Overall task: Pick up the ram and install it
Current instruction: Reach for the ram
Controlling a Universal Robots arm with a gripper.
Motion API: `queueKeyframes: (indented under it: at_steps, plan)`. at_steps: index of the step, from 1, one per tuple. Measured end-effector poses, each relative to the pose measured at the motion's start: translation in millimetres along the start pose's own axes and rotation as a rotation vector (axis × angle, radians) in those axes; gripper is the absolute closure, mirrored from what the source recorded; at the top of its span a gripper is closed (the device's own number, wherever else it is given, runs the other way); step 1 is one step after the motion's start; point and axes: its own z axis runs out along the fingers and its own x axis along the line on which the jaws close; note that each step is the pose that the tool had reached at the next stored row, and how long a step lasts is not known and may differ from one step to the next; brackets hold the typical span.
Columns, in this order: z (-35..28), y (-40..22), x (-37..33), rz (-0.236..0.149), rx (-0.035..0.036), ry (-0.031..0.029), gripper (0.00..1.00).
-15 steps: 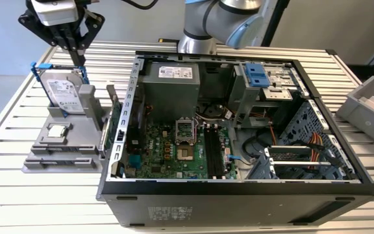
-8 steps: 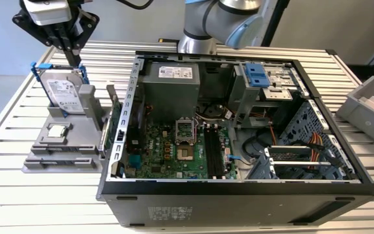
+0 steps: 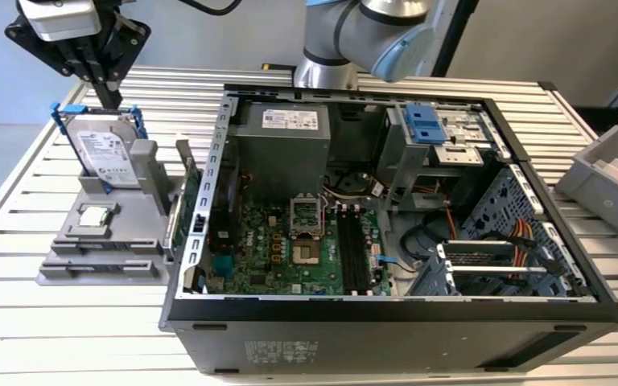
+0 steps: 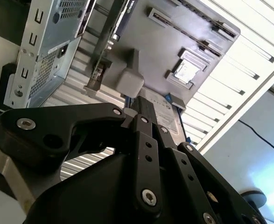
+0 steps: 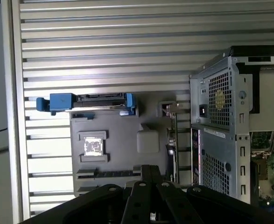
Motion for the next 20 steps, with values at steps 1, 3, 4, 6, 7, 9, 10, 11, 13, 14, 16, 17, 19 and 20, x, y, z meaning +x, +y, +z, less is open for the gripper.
queueKeyframes:
  at_steps: [1,3,4,6,7,9,10,11,13,14,16,17,19,20]
  plan:
    - [0.0,-0.1,1.7,-0.001,0.0,0.0,1.0]
    - [0.0,-0.3,4.6,-0.001,0.0,0.0001,1.0]
    - [-0.1,-0.4,6.1,-0.002,0.0,0.0002,1.0]
    - [0.0,-0.6,9.3,-0.003,-0.0001,0.0003,1.0]
    - [0.0,-0.6,10.8,-0.004,-0.0002,0.0003,1.0]
    - [0.0,-0.8,13.5,-0.005,-0.0001,0.0006,1.0]
    - [0.0,-0.9,14.6,-0.006,-0.0001,0.0008,1.0]
    - [0.0,-0.9,15.8,-0.007,-0.0001,0.0011,1.0]
    - [0.0,-1.1,18.2,-0.007,-0.0001,0.0014,1.0]
    - [0.0,-1.2,19.3,-0.008,-0.0001,0.0015,1.0]
    - [0.0,-1.3,21.5,-0.009,-0.0001,0.0018,1.0]
    - [0.0,-1.3,22.6,-0.01,-0.0001,0.0019,1.0]
    - [-0.1,-1.4,24.4,-0.011,-0.0001,0.0021,1.0]
    - [-0.1,-1.5,25.3,-0.012,-0.0002,0.0022,1.0]
